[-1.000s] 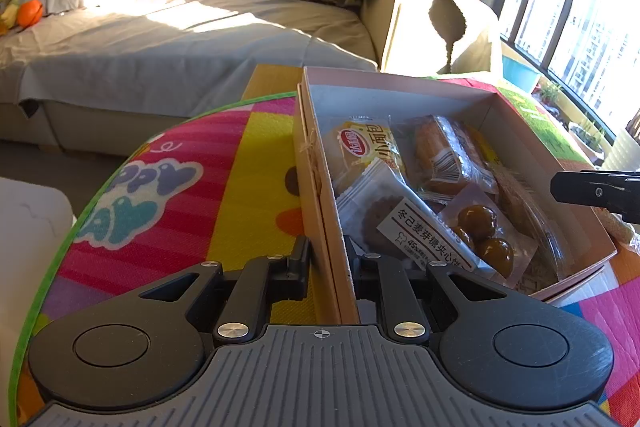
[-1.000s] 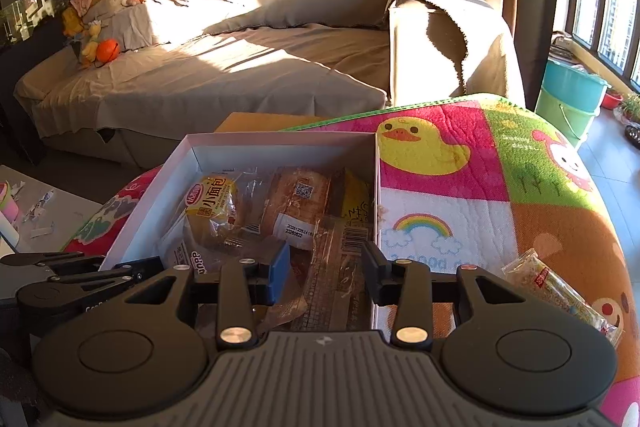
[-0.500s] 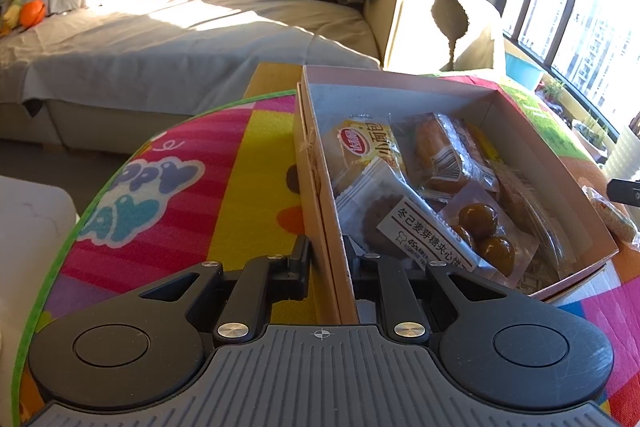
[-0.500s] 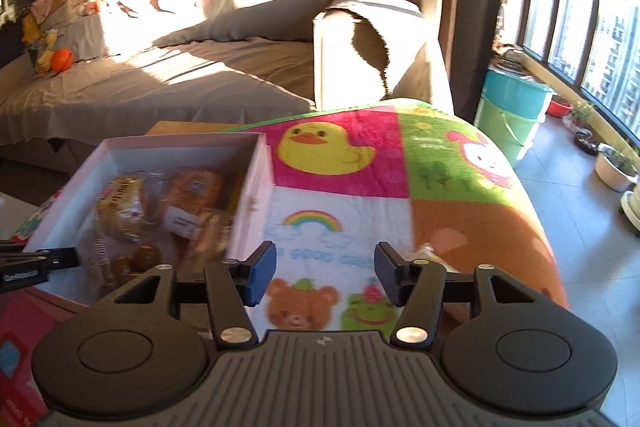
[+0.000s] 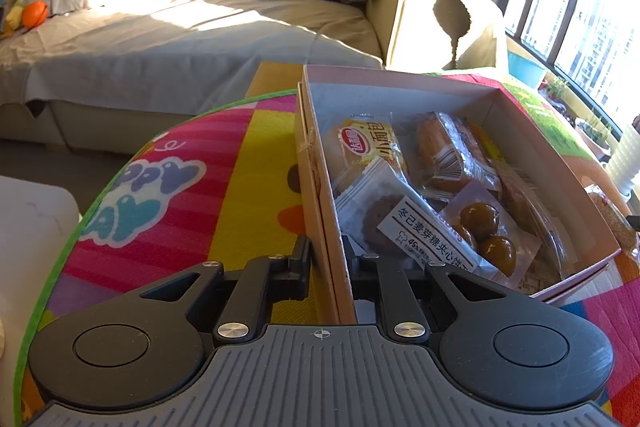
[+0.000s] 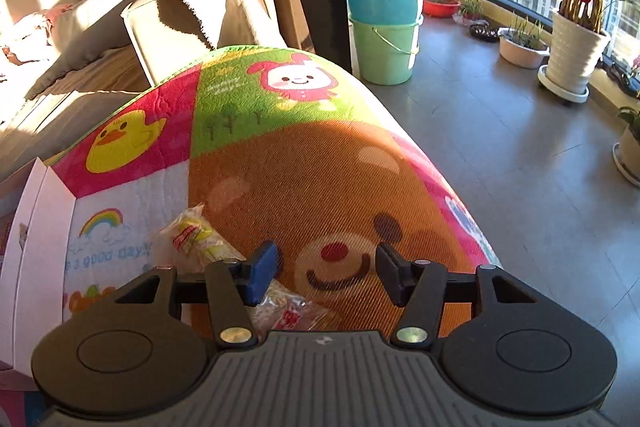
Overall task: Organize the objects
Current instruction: 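Move the right gripper to the remaining grain stick packet on the mat, then grasp the second grain stick packet with the right gripper and lift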
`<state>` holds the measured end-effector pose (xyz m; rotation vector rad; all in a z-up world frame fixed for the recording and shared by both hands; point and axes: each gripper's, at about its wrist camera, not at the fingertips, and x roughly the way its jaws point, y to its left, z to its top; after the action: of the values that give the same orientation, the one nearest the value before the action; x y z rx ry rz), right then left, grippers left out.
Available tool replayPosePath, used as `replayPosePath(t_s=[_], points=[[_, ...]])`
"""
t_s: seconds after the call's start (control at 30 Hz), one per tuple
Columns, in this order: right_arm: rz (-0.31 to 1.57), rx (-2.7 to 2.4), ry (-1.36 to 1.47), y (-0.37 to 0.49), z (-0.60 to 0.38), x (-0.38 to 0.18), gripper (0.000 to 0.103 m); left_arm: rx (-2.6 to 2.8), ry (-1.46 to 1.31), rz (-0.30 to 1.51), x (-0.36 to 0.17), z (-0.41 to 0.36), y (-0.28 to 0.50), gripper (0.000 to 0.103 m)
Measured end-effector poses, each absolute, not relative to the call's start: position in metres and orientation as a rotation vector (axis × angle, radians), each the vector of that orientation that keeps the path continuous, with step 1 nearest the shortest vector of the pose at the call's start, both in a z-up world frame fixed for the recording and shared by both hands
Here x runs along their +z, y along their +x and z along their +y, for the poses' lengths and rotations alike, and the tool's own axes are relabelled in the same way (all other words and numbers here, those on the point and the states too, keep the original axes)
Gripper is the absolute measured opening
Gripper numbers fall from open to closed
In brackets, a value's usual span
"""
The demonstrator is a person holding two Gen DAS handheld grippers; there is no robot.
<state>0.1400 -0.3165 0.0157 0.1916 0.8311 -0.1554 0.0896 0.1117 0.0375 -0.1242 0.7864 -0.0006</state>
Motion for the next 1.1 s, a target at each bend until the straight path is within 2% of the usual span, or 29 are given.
replayPosePath(t_s=[0.33,0.7,0.8,0.87,1.1], points=[[0.802,-0.049,0.166,0.113,-0.291,0.035,0.057,-0.001,-0.125,0.786,0.038,0.112,0.090,0.016],[0.824,-0.005,0.122,0.155,-0.253,0.019,0.057,0.000,-0.119,0.787,0.038,0.112,0.090,0.016],[0.843,0.012,0.069,0.161,-0.238,0.014,0.046,0.001,-0.103,0.789,0.039,0.110,0.090,0.016],[0.849,0.028,0.027,0.158,-0.230,0.014,0.030,-0.002,-0.101,0.789,0.038,0.111,0.091,0.016],[0.891,0.096,-0.017,0.124,-0.221,0.023,0.028,-0.012,-0.106,0.788,0.038,0.113,0.091,0.016]])
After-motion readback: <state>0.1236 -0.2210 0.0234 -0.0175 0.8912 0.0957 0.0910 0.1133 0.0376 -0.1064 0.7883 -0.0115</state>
